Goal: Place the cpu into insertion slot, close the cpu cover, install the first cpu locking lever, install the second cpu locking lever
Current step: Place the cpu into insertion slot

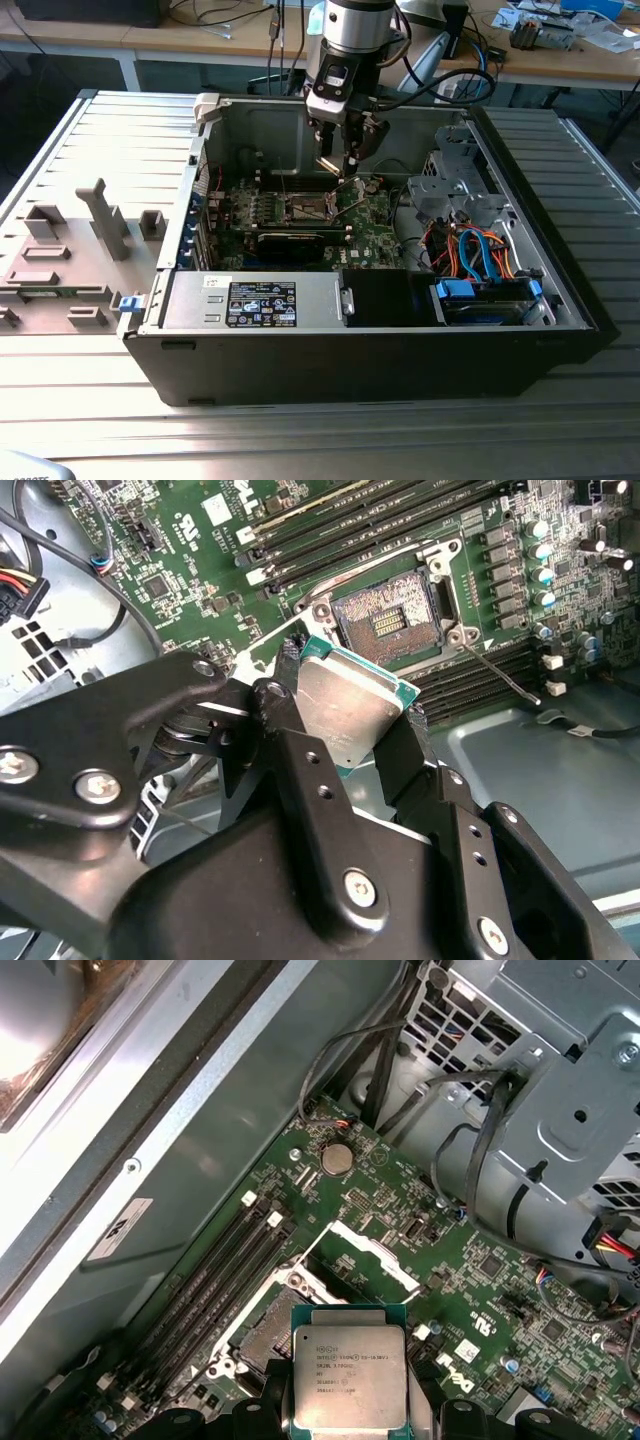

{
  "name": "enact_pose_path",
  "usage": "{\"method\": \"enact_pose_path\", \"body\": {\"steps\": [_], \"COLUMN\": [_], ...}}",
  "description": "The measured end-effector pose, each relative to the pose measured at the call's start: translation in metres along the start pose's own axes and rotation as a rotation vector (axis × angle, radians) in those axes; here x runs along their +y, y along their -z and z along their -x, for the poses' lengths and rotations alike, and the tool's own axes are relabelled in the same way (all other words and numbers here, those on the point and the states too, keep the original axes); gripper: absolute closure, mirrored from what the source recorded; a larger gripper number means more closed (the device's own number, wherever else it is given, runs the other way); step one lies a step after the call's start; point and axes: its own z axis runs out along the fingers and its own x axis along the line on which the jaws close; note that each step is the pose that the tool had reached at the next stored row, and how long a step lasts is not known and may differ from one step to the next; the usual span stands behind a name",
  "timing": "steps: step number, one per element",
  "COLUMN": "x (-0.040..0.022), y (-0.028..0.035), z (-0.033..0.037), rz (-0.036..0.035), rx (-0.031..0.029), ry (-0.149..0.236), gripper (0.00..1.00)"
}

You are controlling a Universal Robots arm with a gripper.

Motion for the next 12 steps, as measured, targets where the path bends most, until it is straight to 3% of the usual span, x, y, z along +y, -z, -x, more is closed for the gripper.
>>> {"method": "enact_pose_path", "body": {"steps": [12], "x": [0.0000], "y": [0.0000], "z": [0.0000], "rz": [-0.0006], "rx": [-0.0001], "ry": [-0.023], "gripper": [0.46]}}
